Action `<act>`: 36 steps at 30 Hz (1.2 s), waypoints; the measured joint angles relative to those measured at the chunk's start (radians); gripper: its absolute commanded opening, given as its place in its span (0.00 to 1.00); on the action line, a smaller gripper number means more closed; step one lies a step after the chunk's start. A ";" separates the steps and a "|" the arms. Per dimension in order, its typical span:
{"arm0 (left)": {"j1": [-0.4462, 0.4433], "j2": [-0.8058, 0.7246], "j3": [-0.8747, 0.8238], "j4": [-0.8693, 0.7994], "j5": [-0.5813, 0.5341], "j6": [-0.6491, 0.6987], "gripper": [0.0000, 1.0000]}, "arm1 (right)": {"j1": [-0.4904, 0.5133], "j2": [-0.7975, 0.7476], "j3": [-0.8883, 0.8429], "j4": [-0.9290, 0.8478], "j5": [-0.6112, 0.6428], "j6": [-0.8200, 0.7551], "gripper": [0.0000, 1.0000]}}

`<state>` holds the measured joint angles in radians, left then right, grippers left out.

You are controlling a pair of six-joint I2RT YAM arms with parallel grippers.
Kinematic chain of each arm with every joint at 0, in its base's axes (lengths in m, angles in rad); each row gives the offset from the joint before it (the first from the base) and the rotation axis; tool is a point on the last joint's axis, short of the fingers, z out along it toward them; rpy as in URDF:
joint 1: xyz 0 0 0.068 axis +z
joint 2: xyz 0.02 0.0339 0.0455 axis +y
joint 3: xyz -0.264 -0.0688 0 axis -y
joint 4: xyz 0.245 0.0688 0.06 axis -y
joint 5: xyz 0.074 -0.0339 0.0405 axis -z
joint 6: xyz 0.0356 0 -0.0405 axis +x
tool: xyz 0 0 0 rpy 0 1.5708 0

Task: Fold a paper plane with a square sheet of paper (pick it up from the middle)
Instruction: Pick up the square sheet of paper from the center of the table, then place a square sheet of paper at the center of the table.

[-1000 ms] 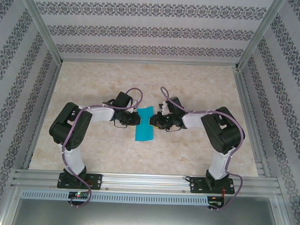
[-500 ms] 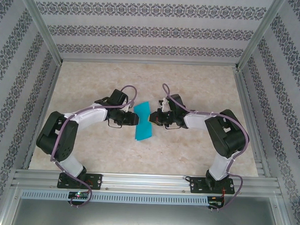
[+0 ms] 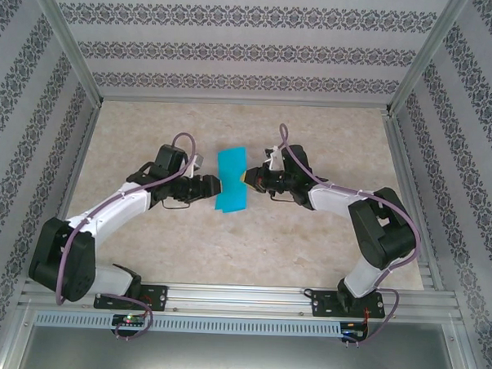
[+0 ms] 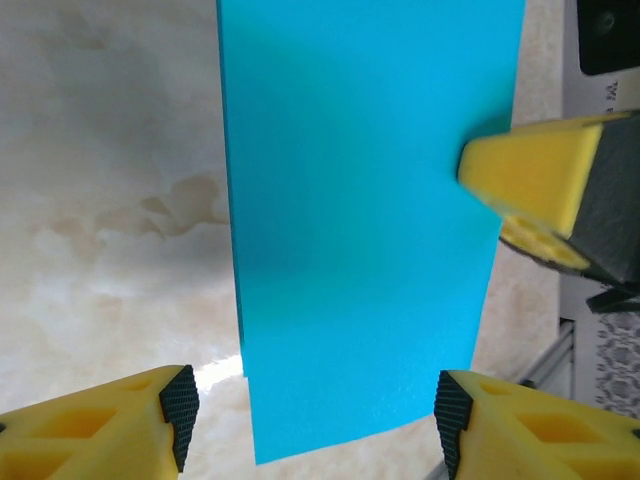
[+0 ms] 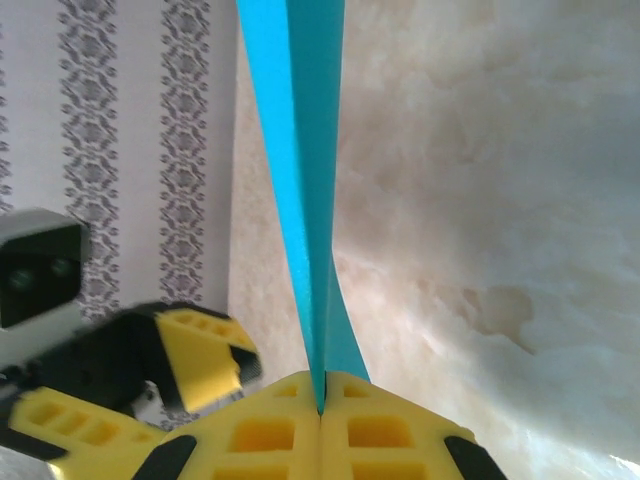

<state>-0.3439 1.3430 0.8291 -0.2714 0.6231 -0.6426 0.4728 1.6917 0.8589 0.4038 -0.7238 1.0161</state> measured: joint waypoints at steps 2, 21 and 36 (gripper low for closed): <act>0.000 -0.014 -0.030 0.030 0.022 -0.041 0.67 | -0.006 -0.002 0.000 0.024 0.000 0.023 0.00; 0.000 -0.029 -0.085 0.181 0.103 -0.198 0.32 | -0.012 -0.007 -0.013 0.153 -0.003 0.134 0.00; 0.006 0.003 -0.050 0.129 0.100 -0.133 0.00 | -0.010 0.002 -0.017 0.137 -0.003 0.116 0.06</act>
<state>-0.3382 1.3464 0.7795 -0.1429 0.7227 -0.7753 0.4633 1.6939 0.8421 0.5407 -0.7269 1.1316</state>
